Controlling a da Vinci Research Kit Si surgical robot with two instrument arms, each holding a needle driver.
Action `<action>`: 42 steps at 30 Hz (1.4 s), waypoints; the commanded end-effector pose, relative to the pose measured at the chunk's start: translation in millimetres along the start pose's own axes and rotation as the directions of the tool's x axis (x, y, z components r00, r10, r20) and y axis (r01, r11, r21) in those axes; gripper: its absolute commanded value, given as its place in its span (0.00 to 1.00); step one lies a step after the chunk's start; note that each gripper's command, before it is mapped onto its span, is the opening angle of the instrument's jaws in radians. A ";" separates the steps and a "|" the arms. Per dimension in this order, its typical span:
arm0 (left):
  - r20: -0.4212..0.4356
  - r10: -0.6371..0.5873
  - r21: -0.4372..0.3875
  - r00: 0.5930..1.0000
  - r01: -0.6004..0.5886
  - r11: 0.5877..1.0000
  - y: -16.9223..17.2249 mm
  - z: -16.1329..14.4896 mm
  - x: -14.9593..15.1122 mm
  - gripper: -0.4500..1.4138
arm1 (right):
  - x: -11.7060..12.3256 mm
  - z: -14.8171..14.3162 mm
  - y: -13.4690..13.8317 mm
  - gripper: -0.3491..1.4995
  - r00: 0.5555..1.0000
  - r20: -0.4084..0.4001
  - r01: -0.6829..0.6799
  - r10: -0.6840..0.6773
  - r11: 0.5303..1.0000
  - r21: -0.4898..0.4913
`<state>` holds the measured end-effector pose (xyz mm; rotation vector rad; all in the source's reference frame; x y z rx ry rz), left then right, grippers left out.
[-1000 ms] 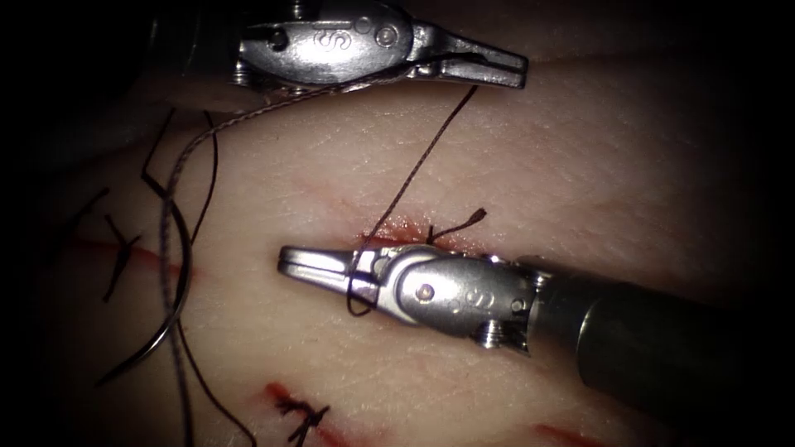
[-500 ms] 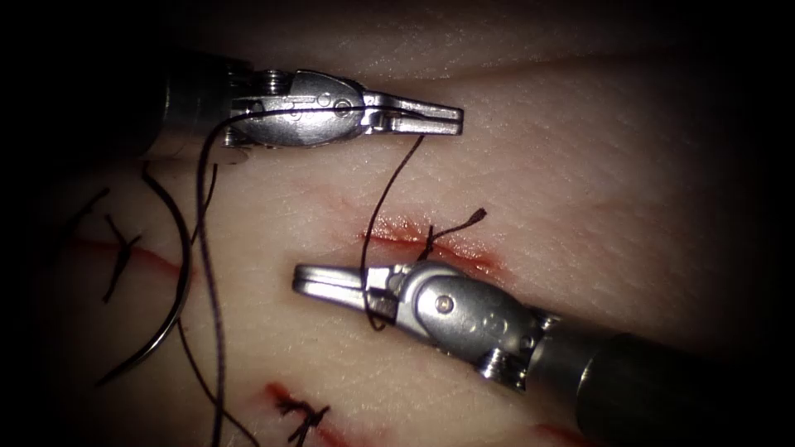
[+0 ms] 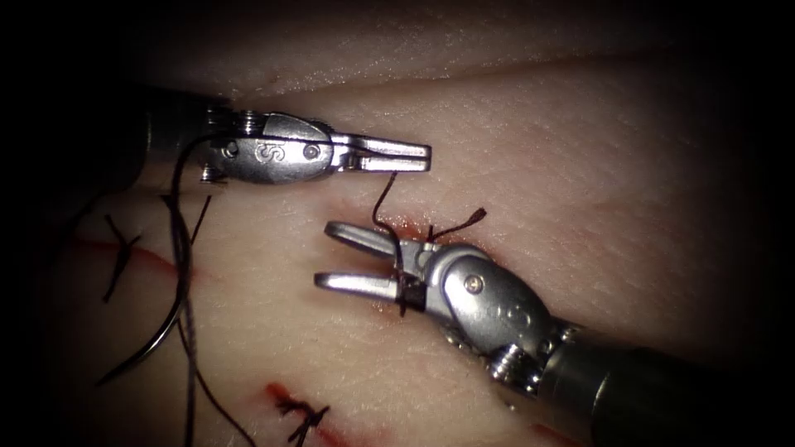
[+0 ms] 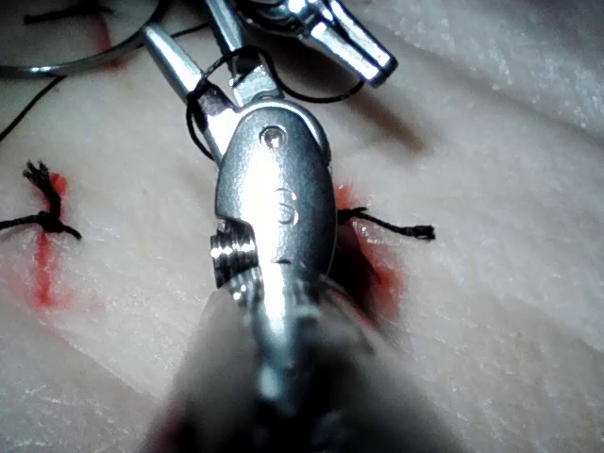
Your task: Wound Closure
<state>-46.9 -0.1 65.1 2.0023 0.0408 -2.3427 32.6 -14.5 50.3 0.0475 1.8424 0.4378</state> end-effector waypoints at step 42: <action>-0.009 -0.038 -0.002 0.999 0.038 0.999 10.7 1.3 0.4 0.00 | -0.3 -3.0 1.9 0.57 0.921 0.109 -0.271 0.374 0.816 -0.511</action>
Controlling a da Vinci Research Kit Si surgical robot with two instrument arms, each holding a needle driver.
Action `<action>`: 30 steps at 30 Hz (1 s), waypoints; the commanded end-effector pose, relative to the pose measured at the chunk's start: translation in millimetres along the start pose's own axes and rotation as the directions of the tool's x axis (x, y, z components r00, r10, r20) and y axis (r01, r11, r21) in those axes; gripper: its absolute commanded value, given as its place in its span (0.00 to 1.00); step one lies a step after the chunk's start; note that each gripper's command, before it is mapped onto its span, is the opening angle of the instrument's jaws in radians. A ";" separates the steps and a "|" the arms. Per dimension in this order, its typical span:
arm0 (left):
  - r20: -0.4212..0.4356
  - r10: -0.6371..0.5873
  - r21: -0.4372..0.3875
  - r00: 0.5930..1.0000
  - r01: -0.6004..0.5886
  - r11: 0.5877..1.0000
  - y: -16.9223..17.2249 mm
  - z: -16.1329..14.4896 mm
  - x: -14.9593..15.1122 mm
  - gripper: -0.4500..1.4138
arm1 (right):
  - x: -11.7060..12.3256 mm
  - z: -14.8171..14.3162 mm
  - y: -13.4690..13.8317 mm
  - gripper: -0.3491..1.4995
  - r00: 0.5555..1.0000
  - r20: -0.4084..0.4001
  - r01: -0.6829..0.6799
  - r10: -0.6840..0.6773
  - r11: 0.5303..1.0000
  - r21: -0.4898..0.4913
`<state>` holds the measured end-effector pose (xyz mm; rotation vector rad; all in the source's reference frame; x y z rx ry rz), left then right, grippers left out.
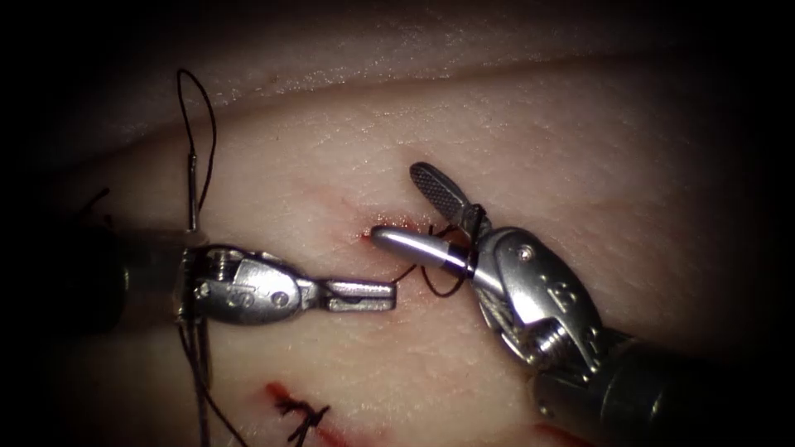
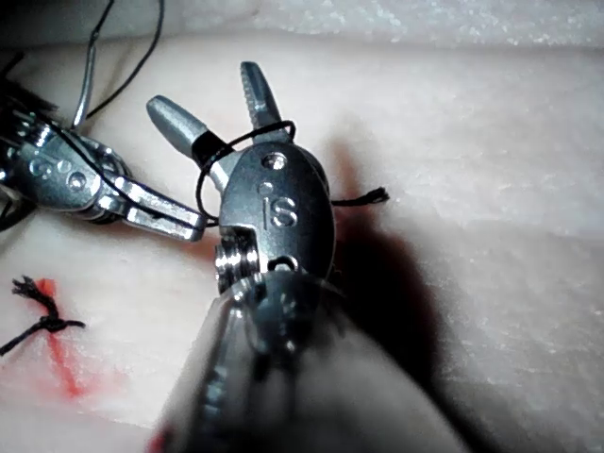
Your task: Wound Closure
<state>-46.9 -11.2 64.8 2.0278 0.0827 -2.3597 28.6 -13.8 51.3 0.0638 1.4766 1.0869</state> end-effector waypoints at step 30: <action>0.012 0.048 -0.009 0.999 -0.048 0.999 -2.2 2.5 2.4 0.00 | -8.1 -4.5 4.6 0.67 0.908 -0.002 -0.397 0.418 0.859 -0.322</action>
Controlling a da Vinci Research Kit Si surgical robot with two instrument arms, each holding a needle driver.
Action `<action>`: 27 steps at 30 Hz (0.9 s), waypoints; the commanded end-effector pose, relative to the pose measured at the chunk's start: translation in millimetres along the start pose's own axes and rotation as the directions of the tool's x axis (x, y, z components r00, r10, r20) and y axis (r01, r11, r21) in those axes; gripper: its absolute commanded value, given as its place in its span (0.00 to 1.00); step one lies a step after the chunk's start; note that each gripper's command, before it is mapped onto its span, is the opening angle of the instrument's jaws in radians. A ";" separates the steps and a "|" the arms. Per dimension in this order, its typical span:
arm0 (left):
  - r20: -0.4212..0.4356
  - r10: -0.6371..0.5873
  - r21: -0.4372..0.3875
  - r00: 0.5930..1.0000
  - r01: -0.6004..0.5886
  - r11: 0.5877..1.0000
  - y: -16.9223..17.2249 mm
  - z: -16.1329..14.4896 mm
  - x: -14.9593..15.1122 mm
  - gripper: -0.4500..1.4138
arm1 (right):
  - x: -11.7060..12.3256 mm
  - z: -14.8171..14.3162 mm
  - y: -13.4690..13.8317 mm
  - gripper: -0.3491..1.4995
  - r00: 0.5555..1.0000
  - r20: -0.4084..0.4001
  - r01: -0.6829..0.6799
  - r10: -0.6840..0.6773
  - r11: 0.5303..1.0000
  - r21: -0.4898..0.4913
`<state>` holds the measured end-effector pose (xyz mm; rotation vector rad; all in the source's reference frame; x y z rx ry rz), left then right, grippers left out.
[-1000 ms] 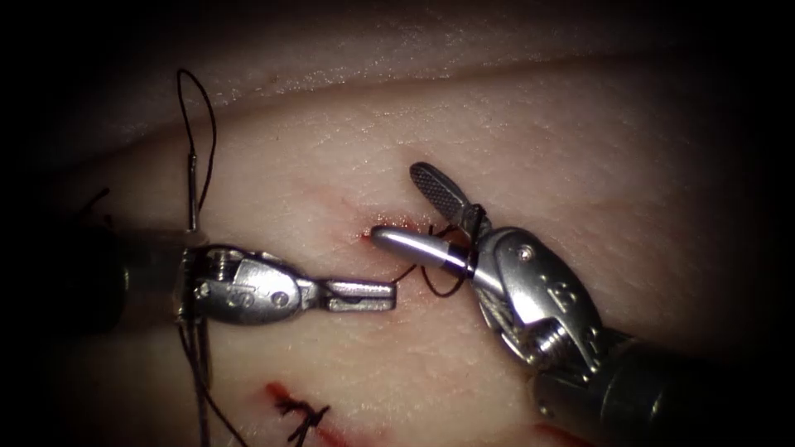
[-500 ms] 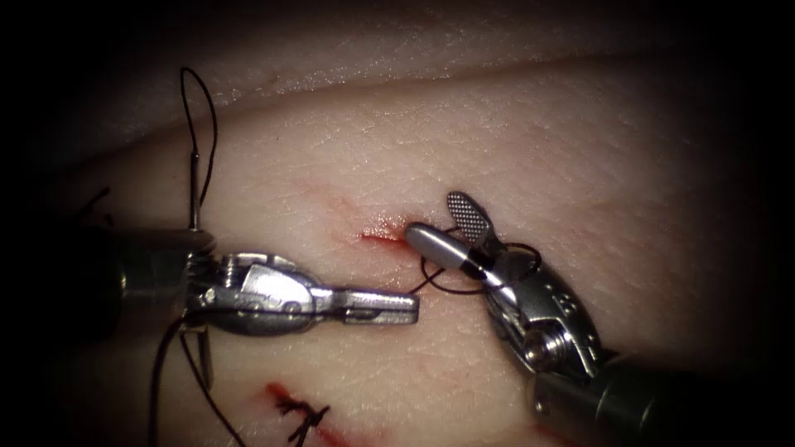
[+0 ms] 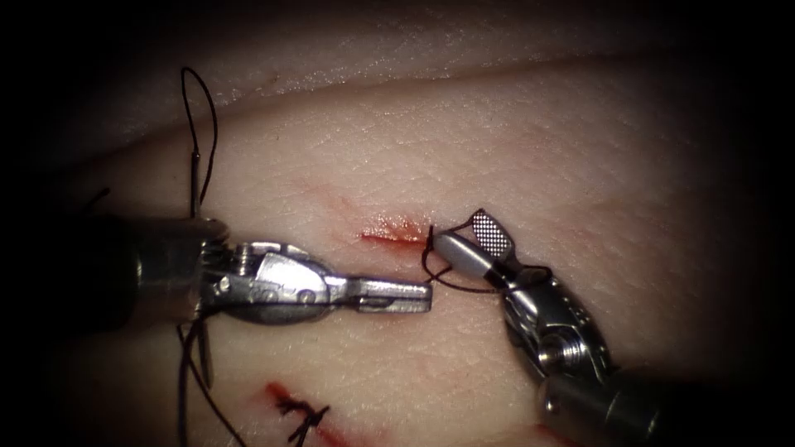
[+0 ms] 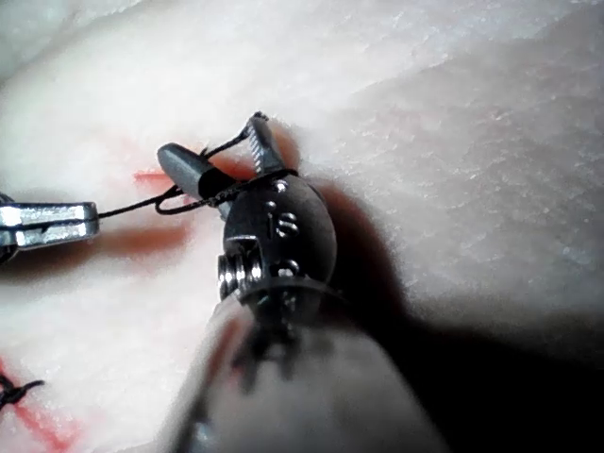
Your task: Wound Closure
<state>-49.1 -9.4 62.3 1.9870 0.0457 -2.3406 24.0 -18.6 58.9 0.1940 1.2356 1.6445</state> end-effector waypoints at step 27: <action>0.009 0.000 -0.005 1.000 0.000 1.000 -0.3 1.0 -0.3 0.00 | -0.2 3.5 1.7 0.63 0.999 0.009 -0.045 0.045 0.999 -0.010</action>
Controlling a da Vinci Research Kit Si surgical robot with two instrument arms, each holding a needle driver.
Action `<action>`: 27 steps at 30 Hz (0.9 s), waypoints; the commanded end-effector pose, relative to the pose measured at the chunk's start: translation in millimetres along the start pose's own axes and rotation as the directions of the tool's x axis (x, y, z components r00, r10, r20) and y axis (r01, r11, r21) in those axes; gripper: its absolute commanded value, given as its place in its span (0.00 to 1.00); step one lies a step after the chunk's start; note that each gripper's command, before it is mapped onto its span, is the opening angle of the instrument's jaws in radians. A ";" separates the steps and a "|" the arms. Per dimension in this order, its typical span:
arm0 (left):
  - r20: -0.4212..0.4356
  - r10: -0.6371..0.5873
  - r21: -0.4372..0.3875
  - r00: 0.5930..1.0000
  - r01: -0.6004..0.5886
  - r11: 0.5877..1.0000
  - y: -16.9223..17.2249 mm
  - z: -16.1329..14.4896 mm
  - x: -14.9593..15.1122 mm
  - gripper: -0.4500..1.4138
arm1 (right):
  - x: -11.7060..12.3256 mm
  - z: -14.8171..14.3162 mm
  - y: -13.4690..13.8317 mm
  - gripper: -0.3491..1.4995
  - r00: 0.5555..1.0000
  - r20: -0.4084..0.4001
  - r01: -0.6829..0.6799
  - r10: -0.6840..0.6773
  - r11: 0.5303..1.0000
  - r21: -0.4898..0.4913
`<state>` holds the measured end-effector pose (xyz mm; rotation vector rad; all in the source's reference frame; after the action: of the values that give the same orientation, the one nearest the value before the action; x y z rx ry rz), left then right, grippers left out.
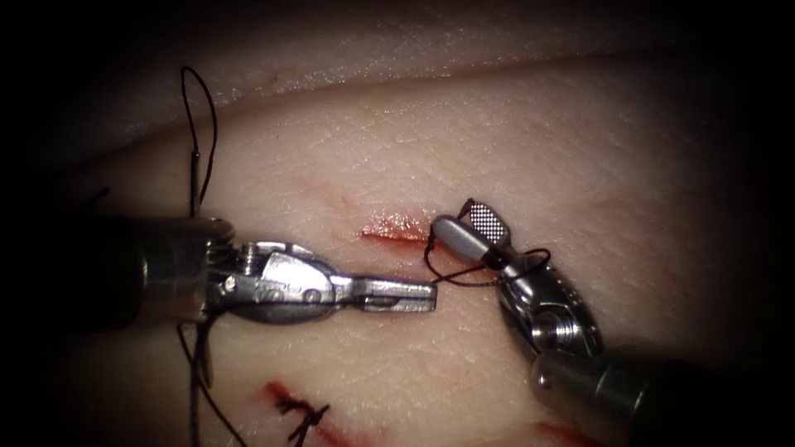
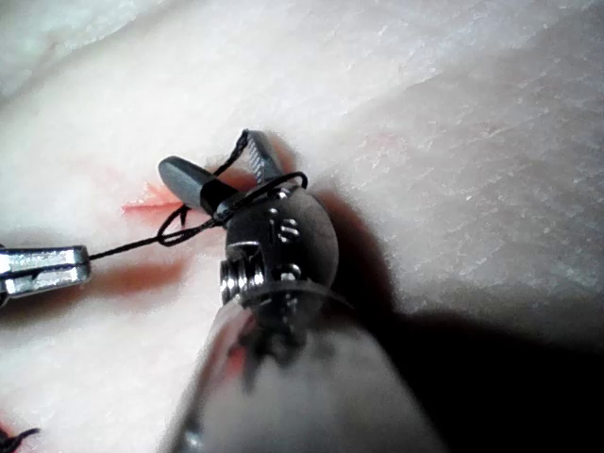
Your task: Wound Closure
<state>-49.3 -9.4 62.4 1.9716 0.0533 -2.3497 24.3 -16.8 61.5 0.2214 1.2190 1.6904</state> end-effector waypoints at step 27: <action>-0.001 0.006 -0.006 1.000 -0.006 1.000 0.1 0.4 -0.4 0.00 | -1.0 3.2 -0.9 0.37 0.989 0.078 0.132 -0.128 0.990 -0.041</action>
<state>-48.9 -9.9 62.5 1.9658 0.0592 -2.3431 26.5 -15.7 62.1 0.1429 1.0991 1.5692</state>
